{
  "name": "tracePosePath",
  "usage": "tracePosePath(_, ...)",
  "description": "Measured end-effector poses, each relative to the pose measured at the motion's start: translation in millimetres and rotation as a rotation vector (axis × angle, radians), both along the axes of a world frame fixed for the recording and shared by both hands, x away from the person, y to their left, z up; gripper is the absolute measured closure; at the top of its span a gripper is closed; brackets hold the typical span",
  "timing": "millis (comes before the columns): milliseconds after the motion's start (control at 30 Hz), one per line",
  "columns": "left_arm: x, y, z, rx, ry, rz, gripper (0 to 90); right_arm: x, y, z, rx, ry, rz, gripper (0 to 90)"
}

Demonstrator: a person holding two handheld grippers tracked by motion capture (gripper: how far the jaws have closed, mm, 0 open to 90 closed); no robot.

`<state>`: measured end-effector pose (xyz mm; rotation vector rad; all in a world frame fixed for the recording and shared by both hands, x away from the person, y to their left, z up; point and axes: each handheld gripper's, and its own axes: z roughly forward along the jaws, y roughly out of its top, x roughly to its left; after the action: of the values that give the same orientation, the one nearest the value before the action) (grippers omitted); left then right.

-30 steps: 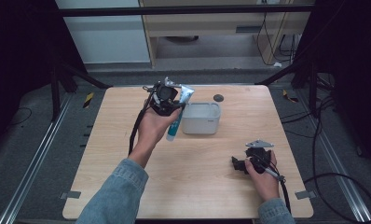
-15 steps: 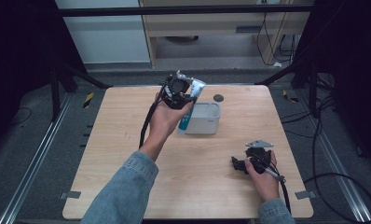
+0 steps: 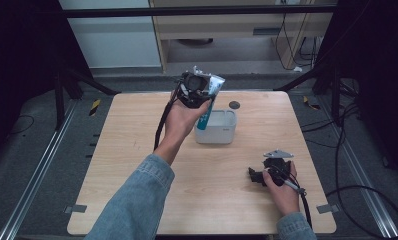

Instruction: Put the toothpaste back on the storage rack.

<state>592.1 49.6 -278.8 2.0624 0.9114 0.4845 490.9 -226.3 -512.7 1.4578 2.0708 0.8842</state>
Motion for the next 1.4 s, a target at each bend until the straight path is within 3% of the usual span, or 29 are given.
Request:
tracePosePath(667, 19.8, -3.1, -0.7, -0.124, -0.075, 0.067, 79.2, 0.6, -0.4, -0.3, -0.005, -0.006, 0.005, 0.4)
tracePosePath(933, 24.7, -9.8, 1.1, -0.103, -0.115, 0.062, 79.1, 0.6, -0.4, -0.4, -0.004, -0.006, 0.004, 0.4)
tracePosePath(1200, 28.8, -14.6, -2.6, -0.142, -0.128, 0.053, 79.2, 0.6, -0.6, -0.3, -0.006, -0.005, 0.006, 0.4)
tracePosePath(1400, 27.5, -17.0, -4.9, -0.138, -0.154, 0.055, 79.2, 0.4, -0.4, -0.2, -0.005, -0.002, 0.005, 0.4)
